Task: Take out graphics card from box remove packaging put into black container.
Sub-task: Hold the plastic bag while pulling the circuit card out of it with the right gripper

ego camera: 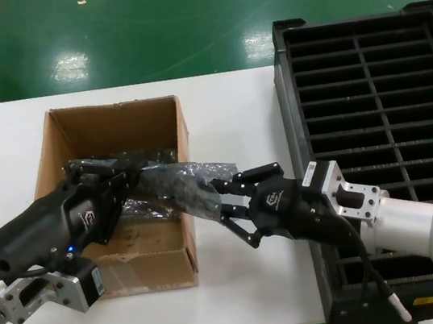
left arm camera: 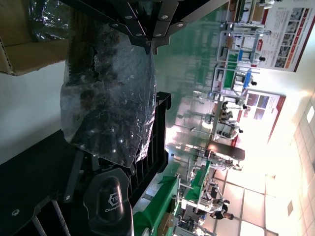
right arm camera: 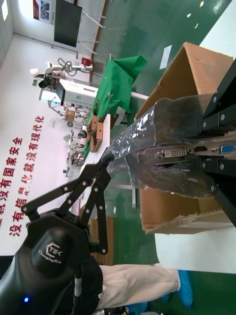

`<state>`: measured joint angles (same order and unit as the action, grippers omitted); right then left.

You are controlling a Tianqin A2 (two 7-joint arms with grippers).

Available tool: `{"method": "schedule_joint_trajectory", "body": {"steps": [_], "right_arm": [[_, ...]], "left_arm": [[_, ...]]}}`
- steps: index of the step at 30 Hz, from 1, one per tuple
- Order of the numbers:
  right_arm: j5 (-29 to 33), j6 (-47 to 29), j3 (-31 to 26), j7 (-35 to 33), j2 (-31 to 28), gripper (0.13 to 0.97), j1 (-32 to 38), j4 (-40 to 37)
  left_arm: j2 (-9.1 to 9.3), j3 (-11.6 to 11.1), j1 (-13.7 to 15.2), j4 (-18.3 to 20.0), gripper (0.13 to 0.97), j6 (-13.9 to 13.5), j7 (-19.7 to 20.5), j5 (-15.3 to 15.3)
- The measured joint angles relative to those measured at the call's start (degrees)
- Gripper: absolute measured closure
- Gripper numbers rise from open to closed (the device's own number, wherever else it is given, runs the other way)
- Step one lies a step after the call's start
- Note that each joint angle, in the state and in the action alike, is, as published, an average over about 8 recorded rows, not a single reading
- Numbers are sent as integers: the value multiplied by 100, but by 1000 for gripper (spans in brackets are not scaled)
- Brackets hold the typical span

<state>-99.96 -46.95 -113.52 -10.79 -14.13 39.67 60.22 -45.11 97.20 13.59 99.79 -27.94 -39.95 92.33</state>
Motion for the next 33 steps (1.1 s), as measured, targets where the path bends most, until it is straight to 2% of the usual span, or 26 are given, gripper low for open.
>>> {"method": "schedule_joint_trajectory", "body": {"steps": [8,20,29,33], "right_arm": [[-4,22,-2,-15,116,809,51,-118],[83,246,-19,51,447,832,288,-580],[86,235,-6,154,357,906,183,-320],[109,220,-30,258,242,907,67,-60]], "left_arm": [[0,0,0,0,959,0,0,0],[0,0,0,0,959,0,0,0],[0,0,0,0,959,0,0,0],[0,0,0,0,959,0,0,0]]}}
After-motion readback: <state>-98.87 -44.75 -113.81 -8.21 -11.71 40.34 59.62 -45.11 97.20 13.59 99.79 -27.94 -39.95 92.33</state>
